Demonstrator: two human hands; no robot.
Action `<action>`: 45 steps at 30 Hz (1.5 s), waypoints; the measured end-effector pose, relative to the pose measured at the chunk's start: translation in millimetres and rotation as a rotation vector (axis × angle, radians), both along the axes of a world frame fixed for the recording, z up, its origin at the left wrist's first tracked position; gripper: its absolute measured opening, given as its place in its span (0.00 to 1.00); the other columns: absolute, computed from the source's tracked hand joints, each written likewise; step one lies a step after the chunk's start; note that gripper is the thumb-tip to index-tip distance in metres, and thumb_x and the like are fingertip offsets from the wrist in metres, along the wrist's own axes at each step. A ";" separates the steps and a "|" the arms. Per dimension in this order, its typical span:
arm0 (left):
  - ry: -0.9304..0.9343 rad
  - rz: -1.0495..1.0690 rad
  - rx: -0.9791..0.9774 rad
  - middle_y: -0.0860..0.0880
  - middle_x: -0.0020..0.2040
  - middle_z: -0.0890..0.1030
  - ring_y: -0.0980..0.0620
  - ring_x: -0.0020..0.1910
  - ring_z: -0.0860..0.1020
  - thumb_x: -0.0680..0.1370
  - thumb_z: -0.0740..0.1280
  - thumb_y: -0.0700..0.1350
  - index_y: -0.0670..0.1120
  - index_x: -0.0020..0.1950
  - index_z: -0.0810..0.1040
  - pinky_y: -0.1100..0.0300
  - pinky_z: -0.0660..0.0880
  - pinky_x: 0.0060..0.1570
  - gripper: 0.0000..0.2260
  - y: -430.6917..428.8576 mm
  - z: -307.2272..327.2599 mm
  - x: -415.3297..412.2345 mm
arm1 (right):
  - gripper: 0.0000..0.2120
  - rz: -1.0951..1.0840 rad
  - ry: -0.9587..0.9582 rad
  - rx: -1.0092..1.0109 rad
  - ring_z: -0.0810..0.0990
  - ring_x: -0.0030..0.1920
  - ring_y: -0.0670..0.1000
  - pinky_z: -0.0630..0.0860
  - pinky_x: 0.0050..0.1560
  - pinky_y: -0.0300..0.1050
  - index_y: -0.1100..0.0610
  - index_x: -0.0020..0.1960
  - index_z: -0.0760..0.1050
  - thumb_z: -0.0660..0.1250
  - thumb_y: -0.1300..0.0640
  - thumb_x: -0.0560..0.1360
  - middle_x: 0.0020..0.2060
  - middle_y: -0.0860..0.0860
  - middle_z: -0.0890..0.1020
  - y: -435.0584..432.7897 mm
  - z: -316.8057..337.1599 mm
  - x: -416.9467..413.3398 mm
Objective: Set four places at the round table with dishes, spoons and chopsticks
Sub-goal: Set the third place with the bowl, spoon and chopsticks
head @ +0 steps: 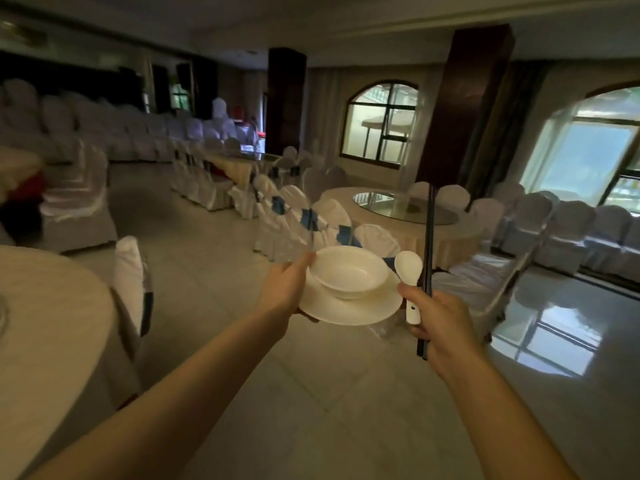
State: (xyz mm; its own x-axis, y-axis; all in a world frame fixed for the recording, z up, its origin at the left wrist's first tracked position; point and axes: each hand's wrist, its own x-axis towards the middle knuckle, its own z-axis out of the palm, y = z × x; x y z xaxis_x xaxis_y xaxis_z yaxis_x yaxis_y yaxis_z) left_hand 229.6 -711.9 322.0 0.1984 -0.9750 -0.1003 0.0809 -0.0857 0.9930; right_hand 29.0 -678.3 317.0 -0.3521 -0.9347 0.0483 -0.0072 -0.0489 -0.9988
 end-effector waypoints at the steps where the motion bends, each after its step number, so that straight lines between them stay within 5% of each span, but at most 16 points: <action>1: 0.000 0.017 0.000 0.45 0.57 0.74 0.47 0.43 0.77 0.80 0.64 0.57 0.48 0.68 0.71 0.56 0.78 0.25 0.20 -18.3 2.7 7.9 | 0.06 0.019 -0.005 -0.004 0.76 0.36 0.52 0.68 0.30 0.42 0.59 0.42 0.81 0.73 0.57 0.75 0.36 0.56 0.79 -22.2 1.9 8.2; 8: -0.008 0.199 -0.001 0.48 0.45 0.73 0.47 0.41 0.76 0.80 0.65 0.54 0.47 0.58 0.69 0.49 0.80 0.33 0.14 -144.9 1.6 60.2 | 0.08 0.192 -0.022 -0.013 0.69 0.24 0.46 0.62 0.21 0.37 0.60 0.38 0.78 0.73 0.61 0.75 0.24 0.50 0.75 -182.6 -0.5 59.5; 12: 0.003 0.298 0.011 0.46 0.46 0.74 0.44 0.43 0.77 0.80 0.65 0.54 0.46 0.59 0.69 0.47 0.82 0.35 0.14 -221.2 -10.2 87.2 | 0.08 0.328 -0.009 -0.020 0.67 0.26 0.49 0.60 0.22 0.38 0.61 0.38 0.77 0.72 0.63 0.76 0.27 0.53 0.73 -285.9 -12.8 87.2; 23: 0.034 0.685 -0.004 0.48 0.47 0.75 0.49 0.42 0.77 0.80 0.65 0.55 0.48 0.61 0.70 0.57 0.77 0.25 0.15 -403.0 12.6 186.4 | 0.09 0.708 0.007 -0.031 0.68 0.26 0.49 0.62 0.22 0.40 0.62 0.39 0.77 0.72 0.60 0.76 0.26 0.51 0.73 -549.4 6.2 214.1; 29: -0.008 0.865 -0.012 0.44 0.53 0.78 0.46 0.45 0.80 0.79 0.65 0.56 0.46 0.67 0.73 0.58 0.79 0.27 0.21 -454.4 -5.0 283.9 | 0.09 0.939 0.013 0.006 0.67 0.28 0.49 0.63 0.25 0.41 0.62 0.39 0.77 0.72 0.60 0.76 0.28 0.51 0.73 -633.4 -11.8 329.5; 34: -0.064 1.032 -0.018 0.44 0.52 0.78 0.45 0.46 0.79 0.81 0.64 0.54 0.47 0.60 0.75 0.55 0.77 0.30 0.13 -494.0 -35.5 385.1 | 0.09 1.109 0.037 0.016 0.68 0.29 0.49 0.64 0.24 0.40 0.62 0.39 0.77 0.72 0.60 0.76 0.29 0.51 0.73 -691.4 -37.6 452.5; 45: 0.016 1.356 0.022 0.41 0.53 0.80 0.42 0.45 0.80 0.78 0.64 0.56 0.43 0.60 0.78 0.56 0.75 0.28 0.19 -544.4 -86.5 565.3 | 0.08 1.402 0.176 0.039 0.72 0.31 0.49 0.66 0.28 0.41 0.60 0.40 0.80 0.73 0.57 0.75 0.31 0.50 0.76 -778.5 -70.0 695.7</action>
